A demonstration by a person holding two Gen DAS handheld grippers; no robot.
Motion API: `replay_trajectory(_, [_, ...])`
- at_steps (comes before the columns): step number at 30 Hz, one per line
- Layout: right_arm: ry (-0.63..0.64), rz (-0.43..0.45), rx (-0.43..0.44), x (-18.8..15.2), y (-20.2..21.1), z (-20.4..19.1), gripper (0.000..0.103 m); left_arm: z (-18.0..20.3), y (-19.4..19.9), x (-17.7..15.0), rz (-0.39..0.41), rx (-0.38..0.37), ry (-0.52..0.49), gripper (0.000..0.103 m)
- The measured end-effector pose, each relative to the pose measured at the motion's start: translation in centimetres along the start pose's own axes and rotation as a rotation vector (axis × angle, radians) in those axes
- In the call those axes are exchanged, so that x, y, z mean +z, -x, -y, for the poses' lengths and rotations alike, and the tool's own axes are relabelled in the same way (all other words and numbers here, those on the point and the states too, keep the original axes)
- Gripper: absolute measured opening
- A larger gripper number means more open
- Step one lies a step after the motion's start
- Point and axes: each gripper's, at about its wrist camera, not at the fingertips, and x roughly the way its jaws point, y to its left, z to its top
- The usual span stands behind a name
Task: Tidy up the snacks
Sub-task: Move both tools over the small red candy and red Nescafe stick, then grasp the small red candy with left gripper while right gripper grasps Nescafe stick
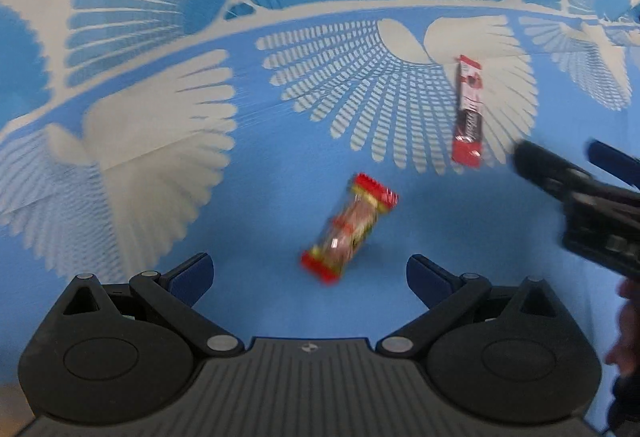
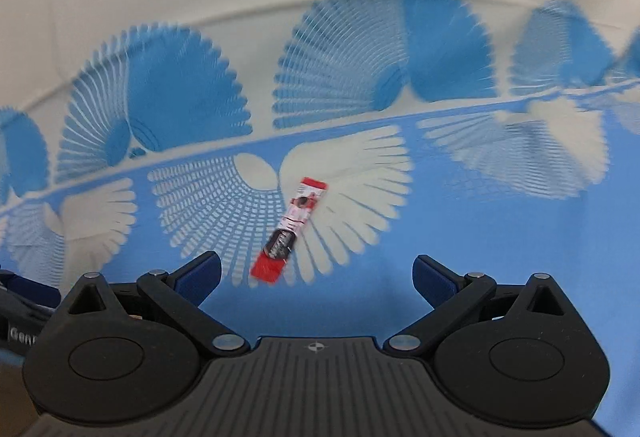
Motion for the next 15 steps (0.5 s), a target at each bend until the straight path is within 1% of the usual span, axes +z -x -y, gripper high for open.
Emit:
replay_trajectory(4, [0.033, -0.019, 0.001, 0.8, -5.3, -1.0, 0.102, 0.3, -2.4, 0.9, -0.023, 0.004, -0.03, 0.103])
replay_trajectory(6, [0.035, -0.056, -0.016, 0.8, -7.4, -1.3, 0.103, -0.2, -3.1, 0.8, -0.034, -0.021, -0.025, 0.103])
replay_trajectory(8, [0.122, 0.002, -0.061, 0.2, -8.2, -2.2, 0.103, -0.8, -3.2, 0.9, -0.037, -0.045, -0.012, 0.103])
replay_trajectory(9, [0.18, 0.004, -0.082, -0.3, -8.6, -2.7, 0.103, -1.0, -3.2, 0.9, -0.038, -0.043, -0.008, 0.103])
replay_trajectory(10, [0.209, 0.038, -0.083, -0.6, -8.5, -2.9, 0.103, -1.0, -3.2, 0.8, -0.041, -0.041, -0.007, 0.103])
replay_trajectory(11, [0.206, 0.048, -0.082, -0.9, -8.5, -2.8, 0.103, -1.1, -3.1, 0.8, -0.042, -0.039, -0.006, 0.103])
replay_trajectory(12, [0.197, 0.052, -0.077, -1.0, -8.4, -2.7, 0.1, -1.1, -2.9, 0.8, -0.036, -0.029, -0.003, 0.099])
replay_trajectory(13, [0.2, 0.064, -0.074, -1.1, -8.2, -2.6, 0.083, -1.2, -2.5, 0.7, -0.025, -0.028, 0.0, 0.082])
replay_trajectory(14, [0.22, 0.081, -0.059, -1.3, -7.8, -2.7, 0.069, -1.3, -1.7, 0.6, -0.007, -0.044, 0.001, 0.067])
replay_trajectory(15, [0.253, 0.084, -0.037, -1.3, -7.3, -3.0, 0.036, -1.4, -1.0, 0.5, 0.002, -0.054, 0.004, 0.022])
